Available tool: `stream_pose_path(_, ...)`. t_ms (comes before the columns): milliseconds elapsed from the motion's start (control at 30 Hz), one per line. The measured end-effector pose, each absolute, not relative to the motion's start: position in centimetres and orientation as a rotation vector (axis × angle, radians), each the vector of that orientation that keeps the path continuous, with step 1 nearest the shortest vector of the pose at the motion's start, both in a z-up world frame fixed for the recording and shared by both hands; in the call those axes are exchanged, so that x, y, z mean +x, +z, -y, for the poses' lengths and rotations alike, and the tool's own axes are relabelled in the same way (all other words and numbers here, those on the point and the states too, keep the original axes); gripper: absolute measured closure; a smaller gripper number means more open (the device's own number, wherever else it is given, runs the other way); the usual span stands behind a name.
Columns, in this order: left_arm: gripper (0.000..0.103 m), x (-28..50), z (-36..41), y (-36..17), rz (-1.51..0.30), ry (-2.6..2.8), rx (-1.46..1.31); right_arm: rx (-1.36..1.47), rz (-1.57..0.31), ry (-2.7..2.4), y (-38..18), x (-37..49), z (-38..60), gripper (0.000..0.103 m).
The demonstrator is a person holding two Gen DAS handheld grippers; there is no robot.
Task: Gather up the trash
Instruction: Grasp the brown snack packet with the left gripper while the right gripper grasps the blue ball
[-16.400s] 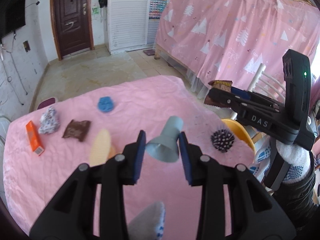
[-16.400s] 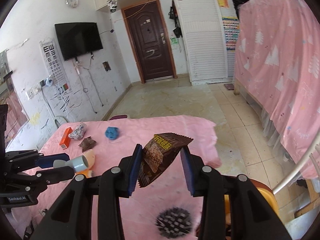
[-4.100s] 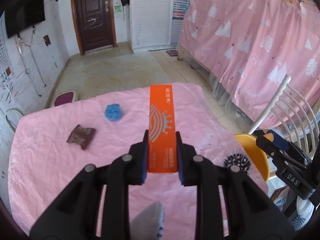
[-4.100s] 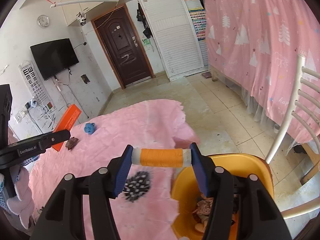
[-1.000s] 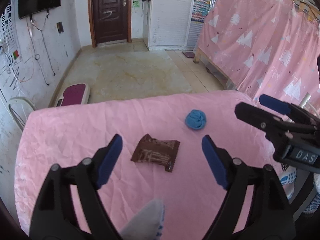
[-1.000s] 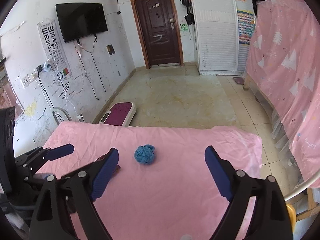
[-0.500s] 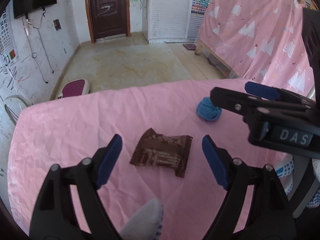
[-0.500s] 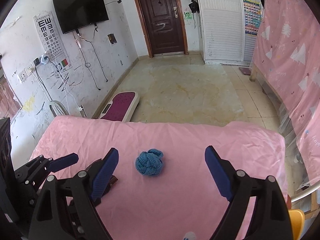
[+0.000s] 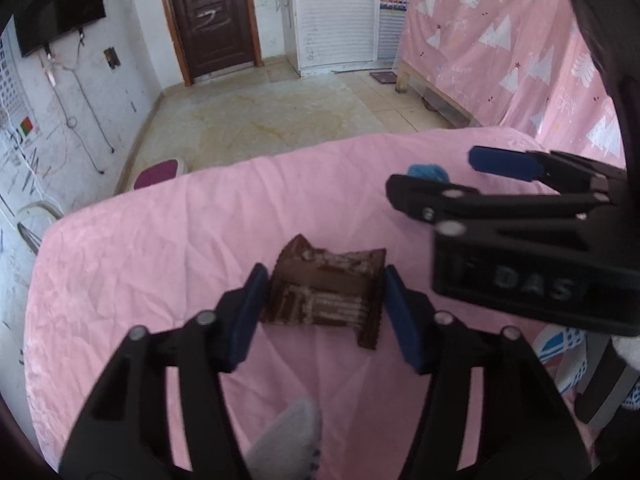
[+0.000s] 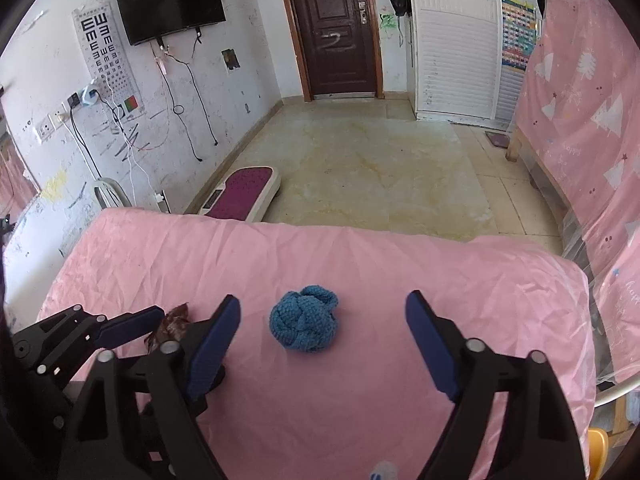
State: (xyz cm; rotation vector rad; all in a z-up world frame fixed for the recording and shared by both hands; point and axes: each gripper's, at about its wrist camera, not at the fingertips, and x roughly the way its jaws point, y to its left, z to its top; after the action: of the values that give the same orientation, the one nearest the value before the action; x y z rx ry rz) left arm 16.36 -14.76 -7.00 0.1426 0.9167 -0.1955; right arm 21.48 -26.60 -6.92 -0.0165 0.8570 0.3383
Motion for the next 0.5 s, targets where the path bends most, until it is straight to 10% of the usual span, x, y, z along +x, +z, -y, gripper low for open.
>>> stream_pose_path(300,0.056,15.6,14.0,-7.0,-0.911,-0.2,0.141,-0.063,-0.883,0.354,-8.1,21.4,25.8,0.082)
stream_pose_path(500,0.056,15.4,13.5,-6.7,-0.908,-0.2,0.125,-0.093,-0.862,0.36,-8.1,21.1,25.3,0.085)
